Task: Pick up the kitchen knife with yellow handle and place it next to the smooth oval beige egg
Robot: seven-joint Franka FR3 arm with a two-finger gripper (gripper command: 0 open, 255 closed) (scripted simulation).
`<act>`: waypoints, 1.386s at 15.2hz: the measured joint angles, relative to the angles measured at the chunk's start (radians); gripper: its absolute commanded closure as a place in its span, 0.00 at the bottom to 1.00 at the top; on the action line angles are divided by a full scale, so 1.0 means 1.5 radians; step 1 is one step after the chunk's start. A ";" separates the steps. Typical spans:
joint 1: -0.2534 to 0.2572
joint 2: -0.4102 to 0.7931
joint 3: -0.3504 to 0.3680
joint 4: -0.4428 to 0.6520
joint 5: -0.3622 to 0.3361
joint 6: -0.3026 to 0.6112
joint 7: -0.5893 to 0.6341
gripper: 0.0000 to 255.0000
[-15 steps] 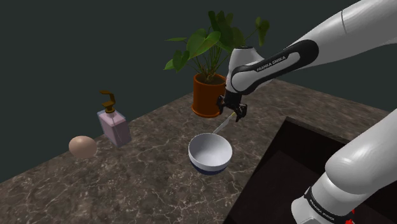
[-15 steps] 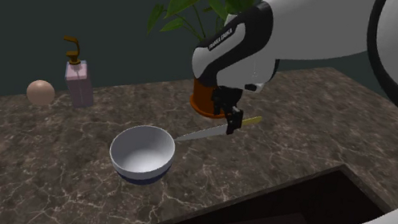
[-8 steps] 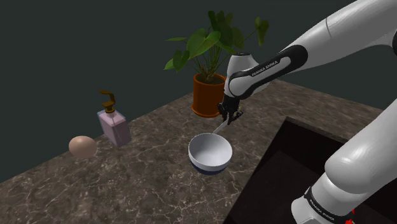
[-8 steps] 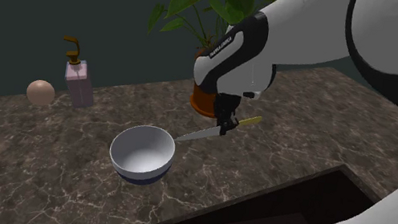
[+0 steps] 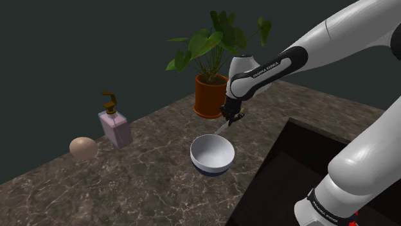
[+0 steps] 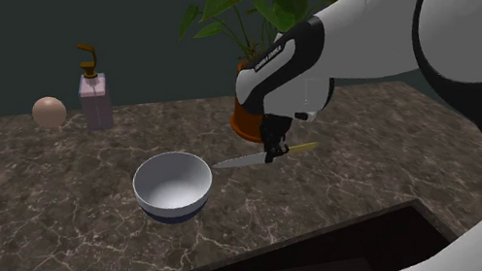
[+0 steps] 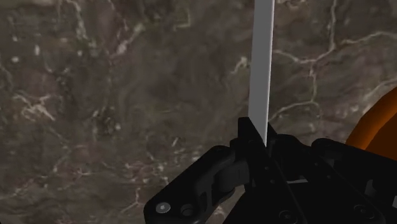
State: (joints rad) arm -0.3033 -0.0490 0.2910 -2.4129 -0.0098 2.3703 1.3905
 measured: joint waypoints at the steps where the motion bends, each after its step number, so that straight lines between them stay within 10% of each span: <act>1: 0.000 -0.005 -0.001 0.001 0.002 -0.007 -0.002 1.00; 21: 0.001 -0.099 -0.011 0.096 0.032 -0.192 -0.029 1.00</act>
State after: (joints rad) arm -0.3011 -0.1982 0.2751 -2.2692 0.0376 2.0822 1.3475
